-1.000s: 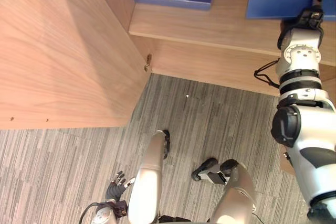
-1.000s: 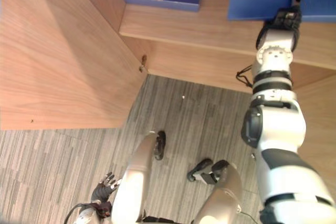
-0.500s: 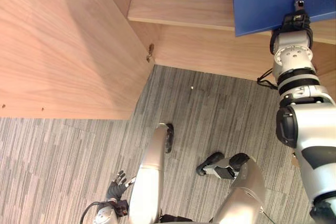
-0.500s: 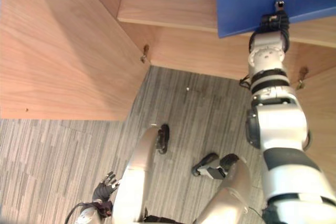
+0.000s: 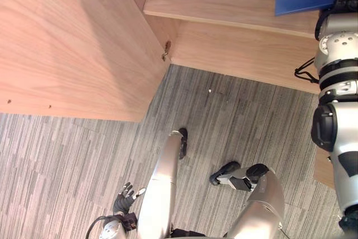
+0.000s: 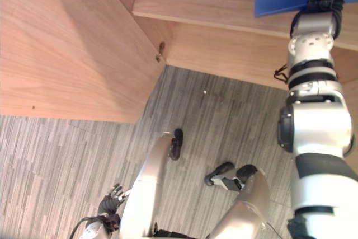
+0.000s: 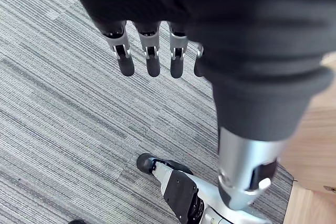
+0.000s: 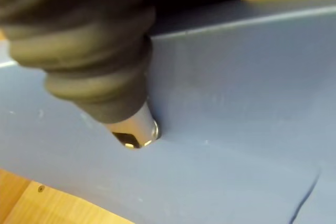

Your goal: Walk over to the cabinet, pick up the folder, carry it to the office cabinet, place the folder inside the office cabinet, then close the office cabinet door

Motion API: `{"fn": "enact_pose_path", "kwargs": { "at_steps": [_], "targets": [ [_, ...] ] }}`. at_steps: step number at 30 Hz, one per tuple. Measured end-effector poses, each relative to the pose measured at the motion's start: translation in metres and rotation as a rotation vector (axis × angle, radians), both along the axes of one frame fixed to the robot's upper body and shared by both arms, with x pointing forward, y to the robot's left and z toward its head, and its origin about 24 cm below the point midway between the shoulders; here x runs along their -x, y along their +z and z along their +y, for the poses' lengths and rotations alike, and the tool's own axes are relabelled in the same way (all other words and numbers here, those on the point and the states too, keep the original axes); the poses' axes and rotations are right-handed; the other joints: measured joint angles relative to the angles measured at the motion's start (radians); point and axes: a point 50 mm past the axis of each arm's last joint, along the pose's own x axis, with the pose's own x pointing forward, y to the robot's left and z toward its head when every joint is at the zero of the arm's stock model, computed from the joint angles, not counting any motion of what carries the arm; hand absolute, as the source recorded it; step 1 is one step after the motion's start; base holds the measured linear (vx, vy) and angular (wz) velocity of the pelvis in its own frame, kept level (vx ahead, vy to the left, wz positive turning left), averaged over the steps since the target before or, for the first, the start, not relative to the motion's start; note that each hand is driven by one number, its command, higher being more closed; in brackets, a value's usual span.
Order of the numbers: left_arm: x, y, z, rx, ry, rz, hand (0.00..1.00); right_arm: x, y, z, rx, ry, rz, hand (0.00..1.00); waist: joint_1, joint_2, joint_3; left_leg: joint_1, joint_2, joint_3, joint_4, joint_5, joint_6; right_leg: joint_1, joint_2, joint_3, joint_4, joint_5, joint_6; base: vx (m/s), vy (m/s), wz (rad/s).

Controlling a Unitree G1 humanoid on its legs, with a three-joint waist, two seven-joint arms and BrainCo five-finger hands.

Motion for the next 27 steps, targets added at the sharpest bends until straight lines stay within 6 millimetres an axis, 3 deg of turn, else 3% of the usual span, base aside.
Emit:
{"fn": "enact_pose_path", "kwargs": {
  "at_steps": [4,5,10,12,16,22,27],
  "targets": [
    [-0.006,0.002,0.001,0.002,0.01,-0.015,0.0,0.002,0.001,-0.003,-0.029,-0.013,-0.019,1.0,-0.003,0.0,0.0,0.018,-0.008,-0.007,-0.042,0.021,-0.009,0.02,0.001,-0.02,-0.024,0.0,0.0,-0.02,-0.052,0.11],
    [-0.007,0.002,0.001,0.001,0.01,-0.018,0.0,0.003,0.003,-0.004,-0.027,-0.018,-0.025,0.0,-0.004,0.0,0.0,0.023,-0.012,-0.009,-0.065,0.034,-0.012,0.023,0.002,-0.029,-0.038,0.003,-0.004,-0.02,-0.053,0.14],
    [-0.008,0.003,0.002,-0.002,0.023,-0.022,0.0,0.006,0.022,-0.001,0.012,-0.019,-0.061,0.0,-0.004,0.001,-0.001,0.04,-0.013,-0.017,-0.186,0.094,-0.02,0.029,0.023,-0.073,-0.122,0.035,-0.036,0.01,-0.051,0.1],
    [-0.007,0.003,0.003,0.008,0.044,-0.025,0.0,0.011,0.046,0.006,0.034,-0.006,-0.119,0.0,-0.003,0.001,-0.001,0.05,-0.013,-0.016,-0.207,0.101,-0.018,0.033,0.026,-0.078,-0.136,0.036,-0.036,0.04,-0.039,0.05],
    [-0.005,0.003,0.003,0.009,0.051,-0.025,0.0,0.021,0.071,0.007,0.102,0.001,-0.229,0.0,-0.002,0.001,-0.001,0.078,-0.01,-0.018,-0.226,0.102,-0.017,0.074,0.033,-0.097,-0.158,0.036,-0.036,0.05,-0.018,0.06],
    [-0.004,0.004,0.014,-0.004,0.093,-0.031,0.0,0.019,0.074,0.015,0.233,0.008,-0.195,0.0,0.0,0.001,-0.001,0.089,-0.01,-0.017,-0.231,0.101,-0.016,0.089,0.035,-0.102,-0.168,0.036,-0.036,0.01,0.001,0.01],
    [-0.003,0.003,0.017,-0.004,0.087,-0.03,0.0,0.01,0.072,0.034,0.53,0.05,-0.116,0.0,0.004,0.001,-0.001,0.089,-0.008,-0.017,-0.228,0.101,-0.016,0.089,0.037,-0.102,-0.165,0.036,-0.036,-0.02,0.011,-0.01]
  ]
}}
